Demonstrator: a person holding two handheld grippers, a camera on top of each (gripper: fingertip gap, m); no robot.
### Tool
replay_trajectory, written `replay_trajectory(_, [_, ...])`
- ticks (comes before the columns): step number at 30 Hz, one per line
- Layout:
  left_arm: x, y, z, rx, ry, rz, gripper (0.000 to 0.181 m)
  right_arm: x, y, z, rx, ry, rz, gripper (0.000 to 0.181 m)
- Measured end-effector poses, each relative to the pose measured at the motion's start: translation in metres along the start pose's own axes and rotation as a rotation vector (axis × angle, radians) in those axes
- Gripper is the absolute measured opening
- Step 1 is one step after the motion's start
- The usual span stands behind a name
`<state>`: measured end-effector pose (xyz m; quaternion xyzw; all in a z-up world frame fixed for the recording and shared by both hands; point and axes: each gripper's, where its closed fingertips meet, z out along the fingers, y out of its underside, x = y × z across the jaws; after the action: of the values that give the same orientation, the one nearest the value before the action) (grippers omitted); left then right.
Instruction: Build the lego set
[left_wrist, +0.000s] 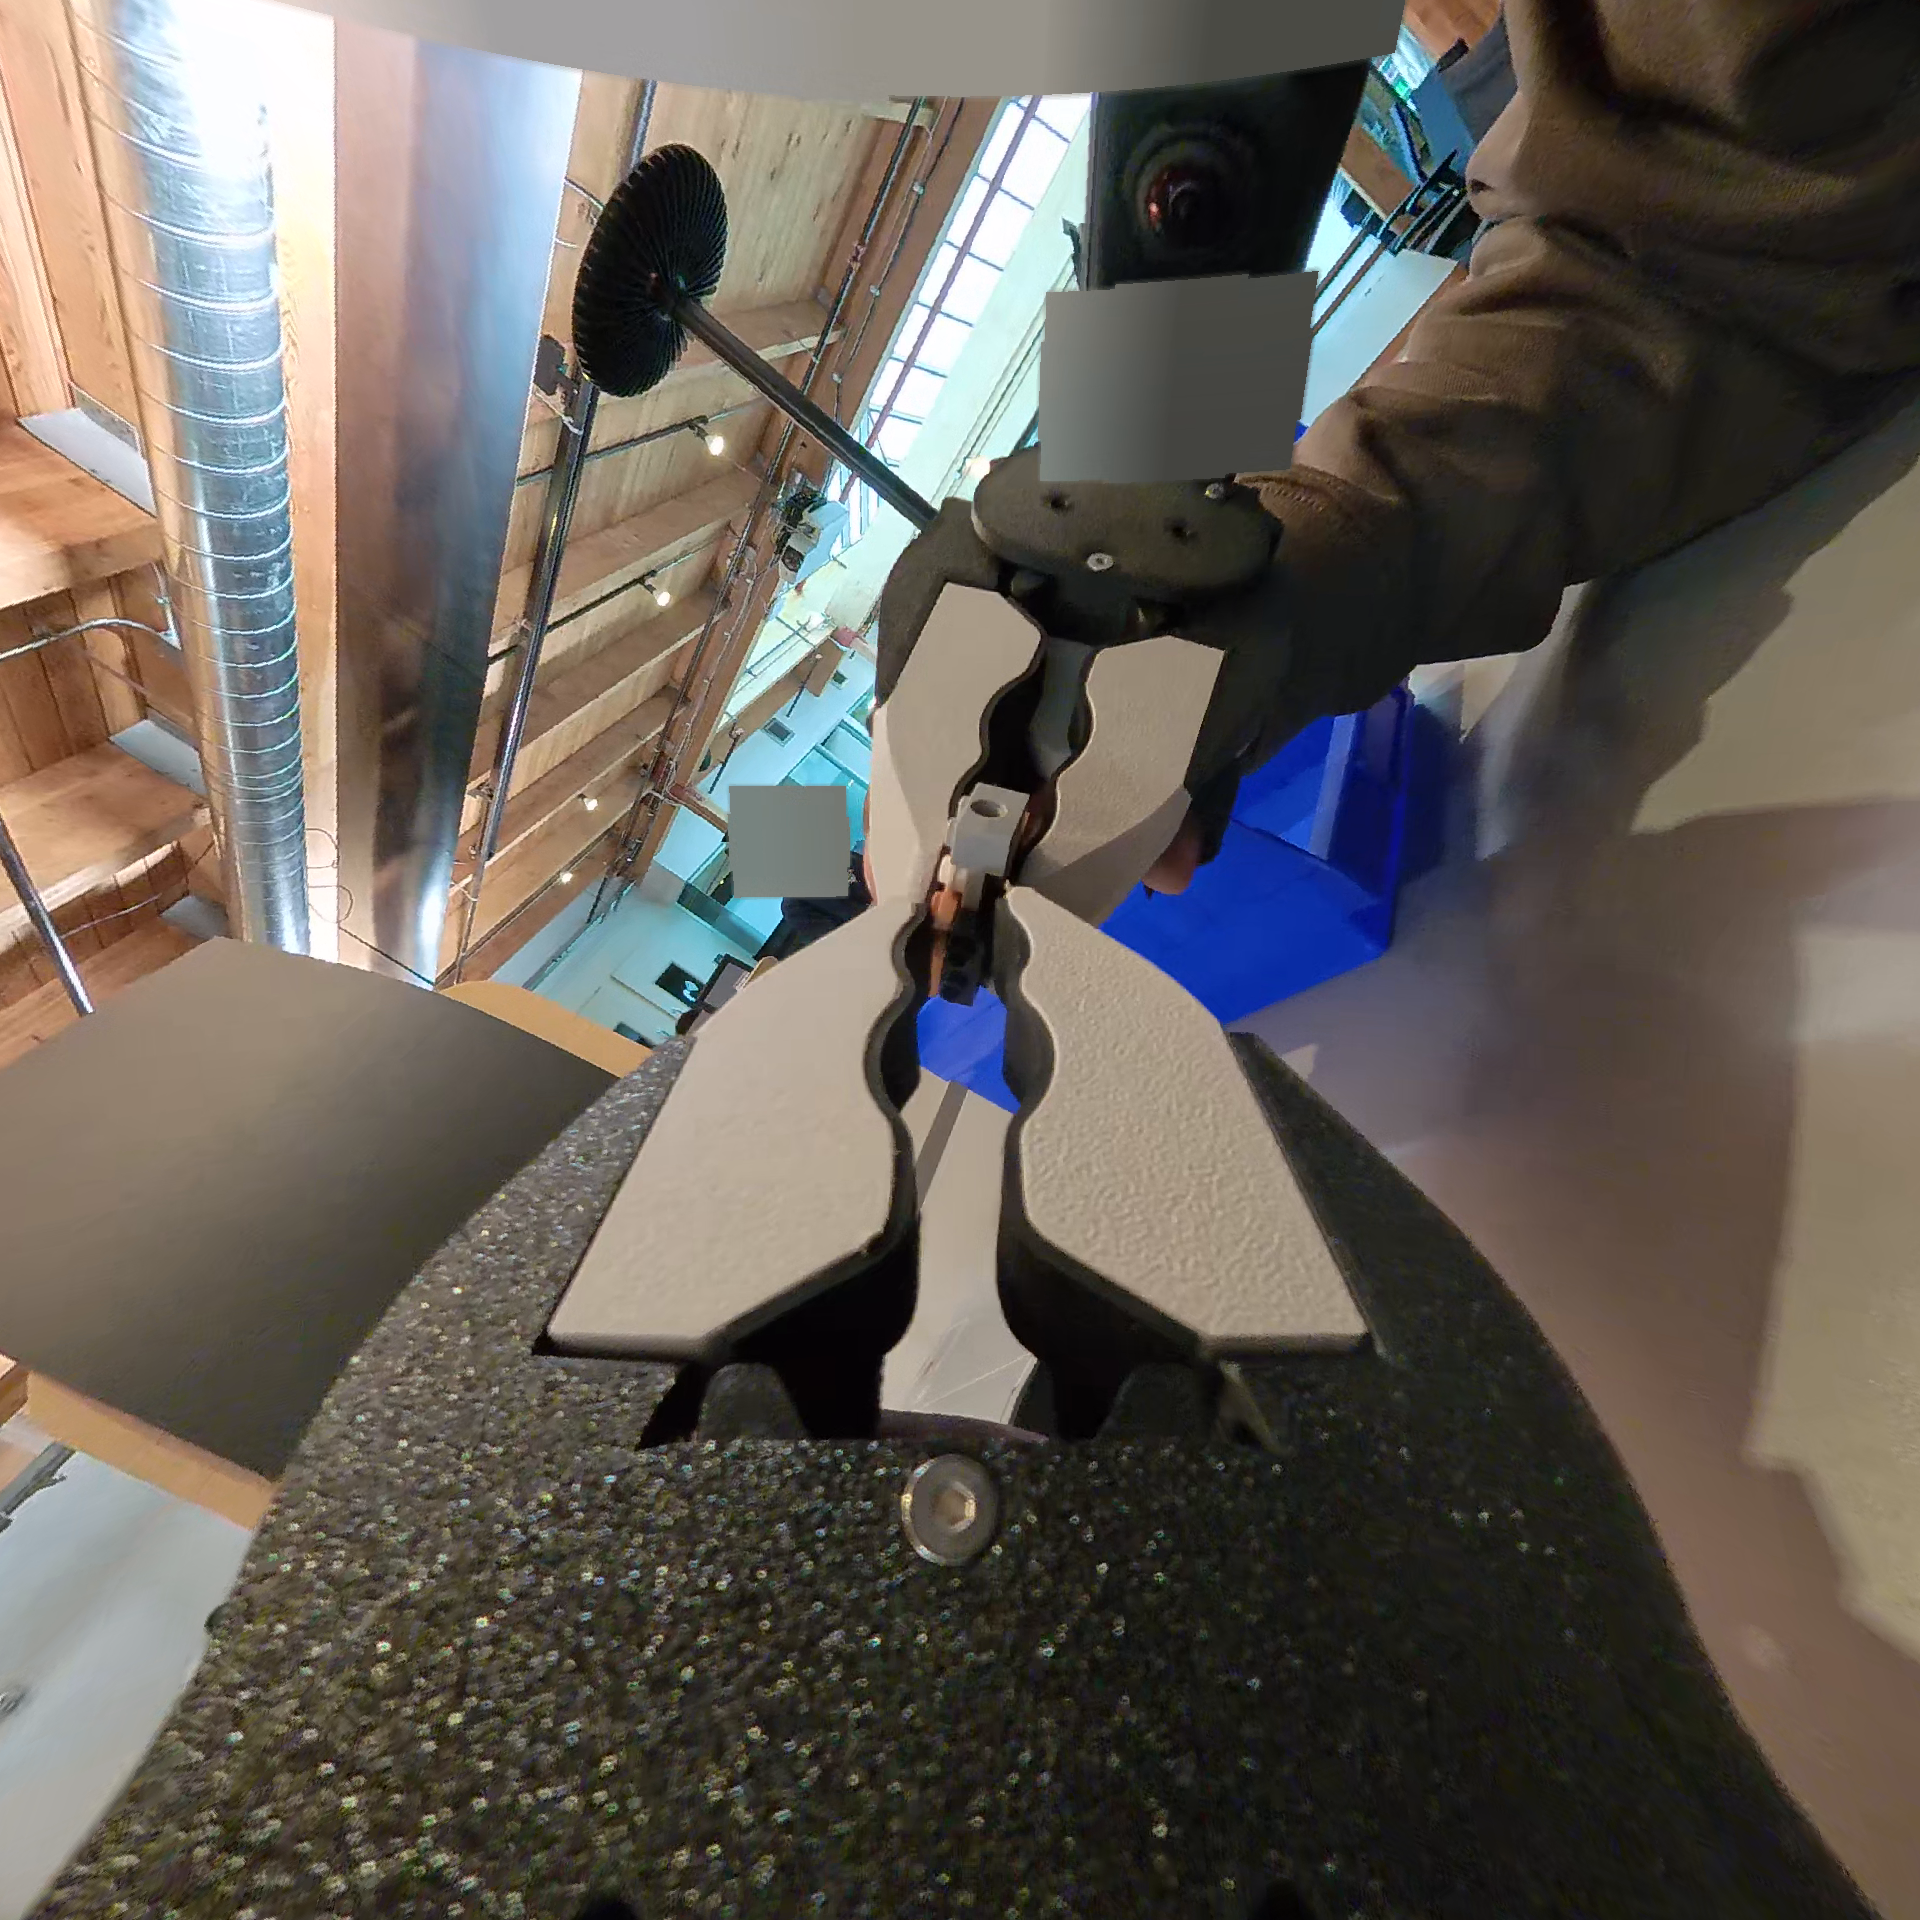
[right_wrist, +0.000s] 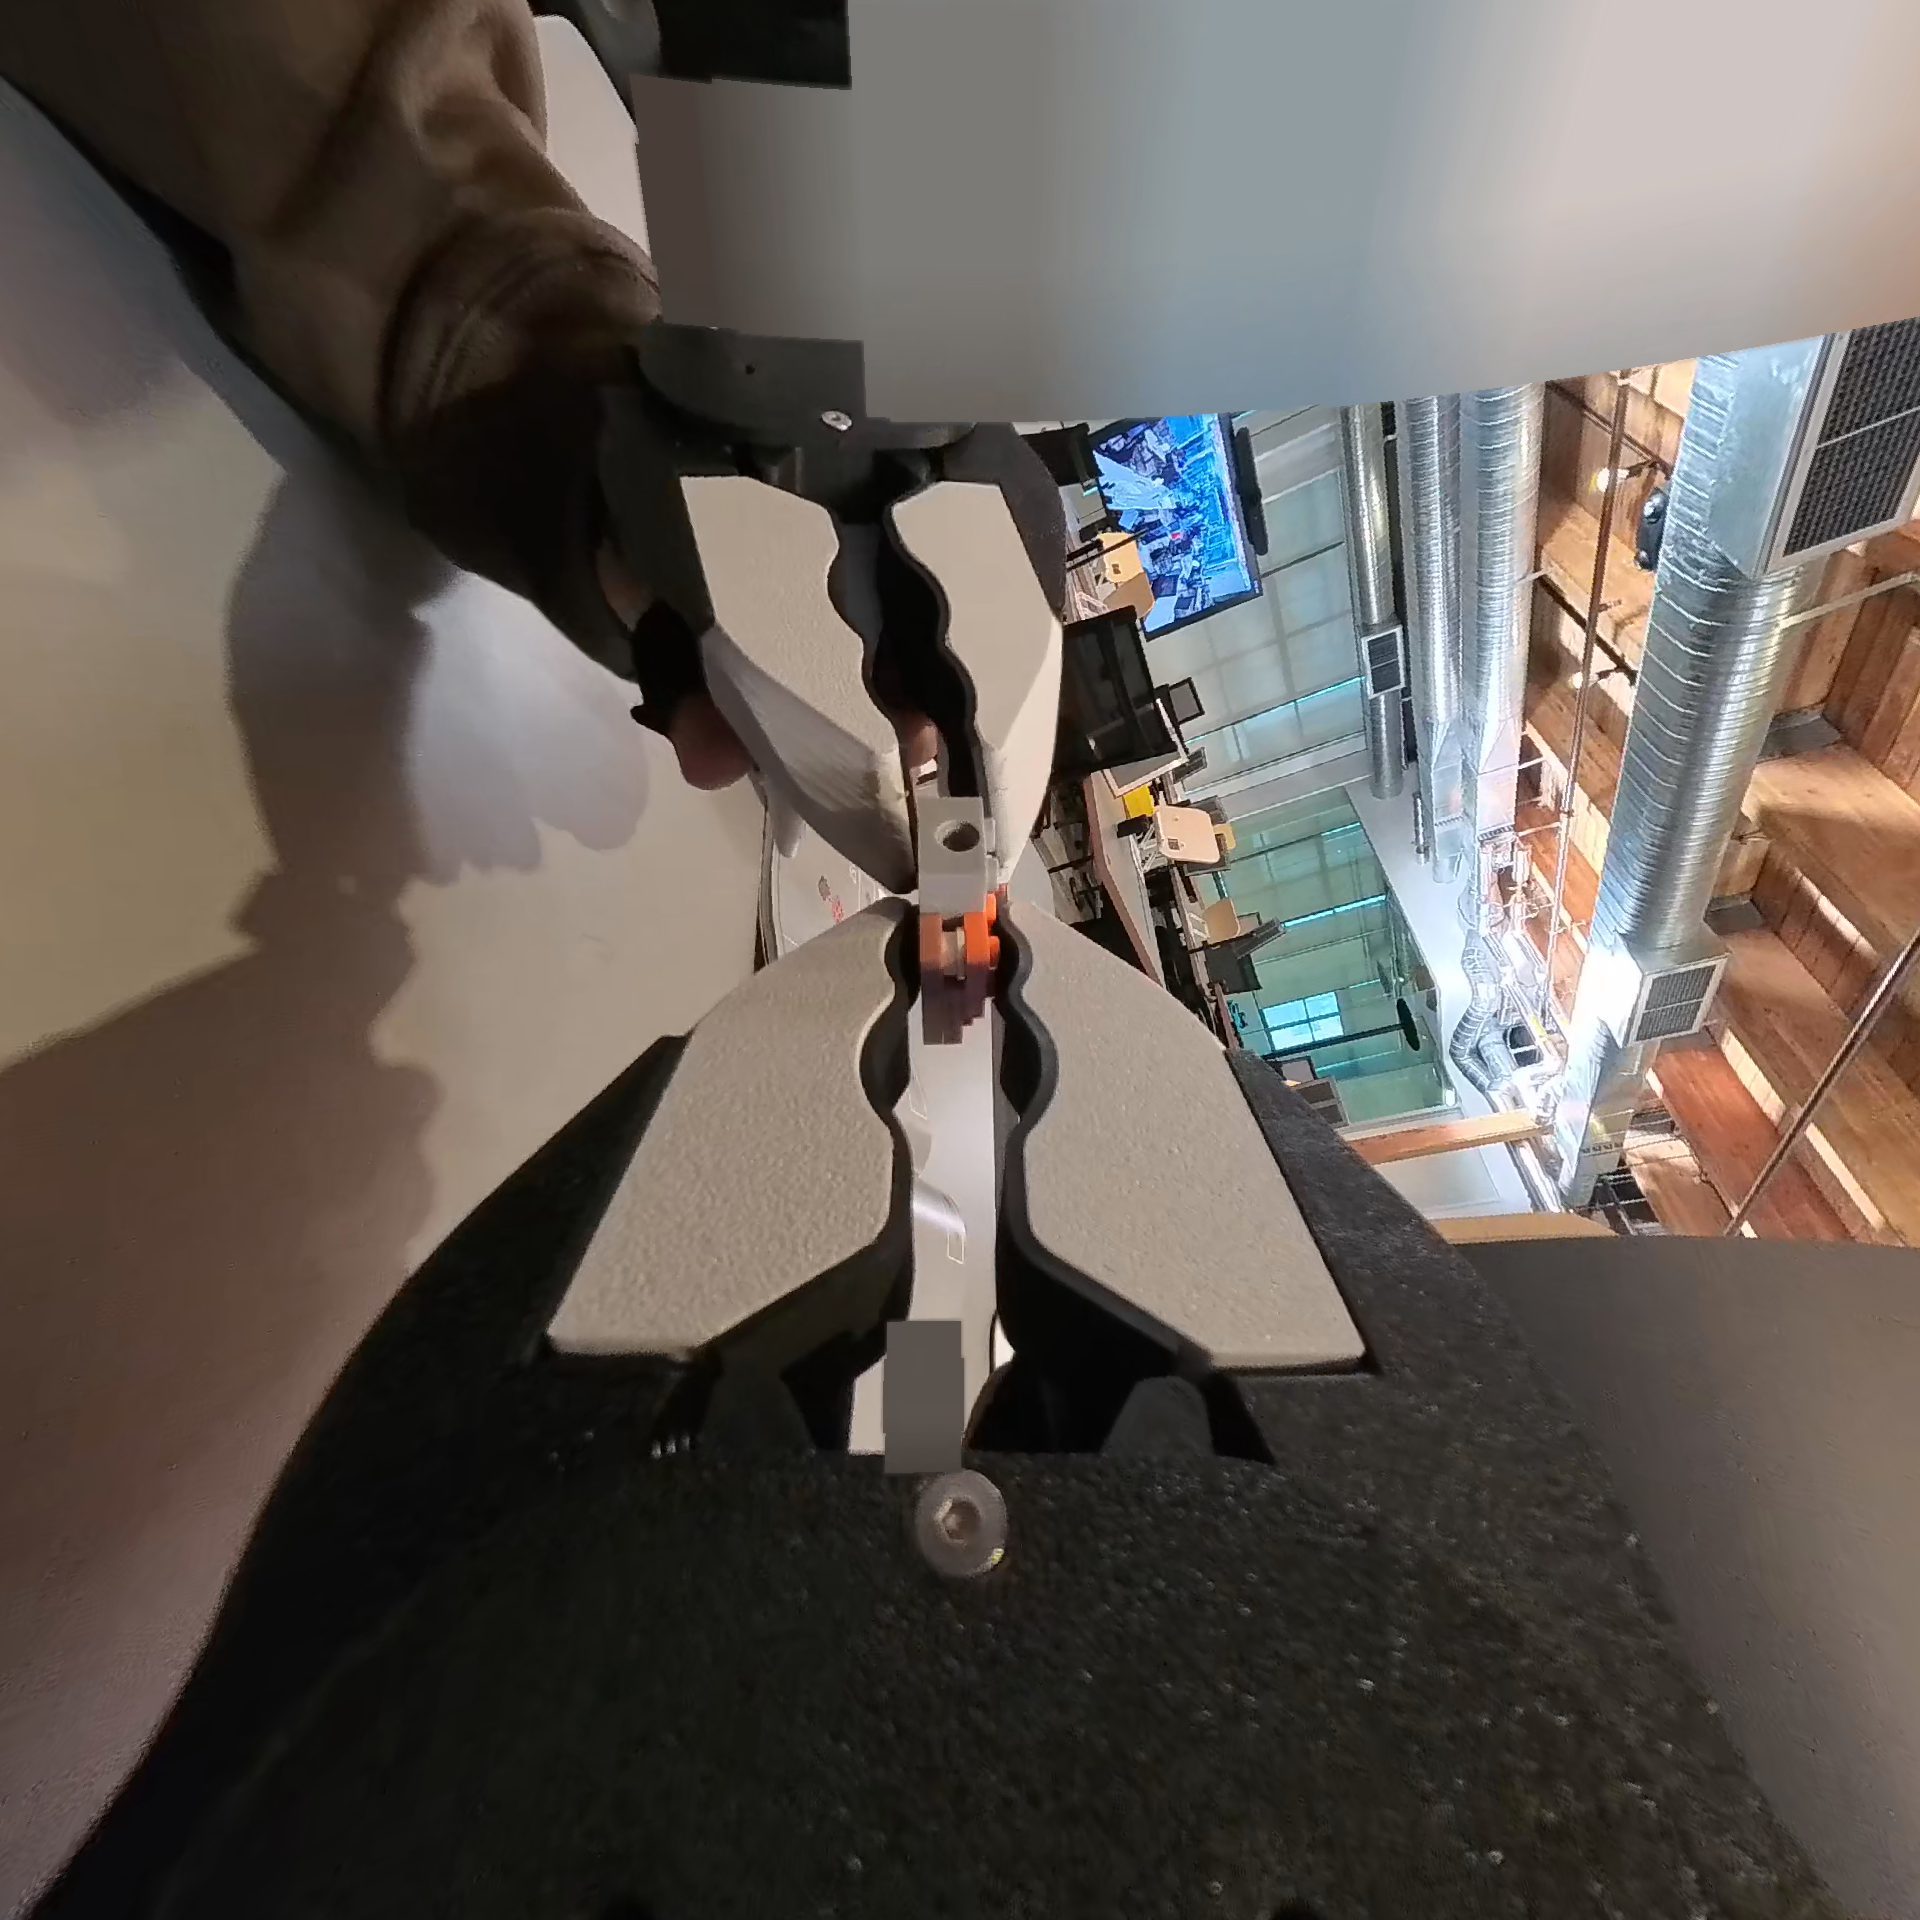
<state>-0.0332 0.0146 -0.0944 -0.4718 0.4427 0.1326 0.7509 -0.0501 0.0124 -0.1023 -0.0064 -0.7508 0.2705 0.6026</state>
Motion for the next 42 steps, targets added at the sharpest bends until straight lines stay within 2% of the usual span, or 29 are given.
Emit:
replay_trajectory(9, [0.000,0.000,-0.001,0.008,0.013,-0.032,0.011,0.001,-0.001,0.000,-0.012,0.013,-0.024,0.012])
replay_trajectory(14, [-0.004,0.007,0.000,-0.001,0.008,-0.122,0.013,0.005,0.010,0.002,-0.079,0.065,-0.100,0.011])
replay_trajectory(18, [-0.013,0.007,-0.005,0.068,0.055,-0.391,0.029,0.007,0.021,0.003,-0.141,0.117,-0.193,0.012])
replay_trajectory(22, [-0.028,0.012,-0.006,0.130,0.092,-0.777,0.041,0.010,0.026,0.002,-0.160,0.153,-0.233,0.011])
replay_trajectory(24, [-0.020,0.016,-0.001,0.127,0.165,-0.919,0.047,0.012,0.024,0.002,-0.155,0.171,-0.240,0.011])
replay_trajectory(27, [-0.002,0.015,0.007,0.116,0.260,-1.032,0.052,0.014,0.021,0.001,-0.147,0.189,-0.256,0.011])
replay_trajectory(33, [0.003,0.012,0.014,0.151,0.267,-1.146,0.049,0.010,0.016,0.003,-0.148,0.183,-0.302,0.011])
replay_trajectory(35, [0.001,0.011,0.014,0.169,0.254,-1.167,0.043,0.005,0.017,0.005,-0.154,0.164,-0.314,0.011])
replay_trajectory(36, [0.000,0.011,0.014,0.174,0.251,-1.171,0.037,0.004,0.016,0.006,-0.154,0.161,-0.317,0.011])
replay_trajectory(42, [-0.003,0.016,0.013,0.166,0.216,-1.142,0.037,0.004,0.018,0.011,-0.152,0.185,-0.261,0.012])
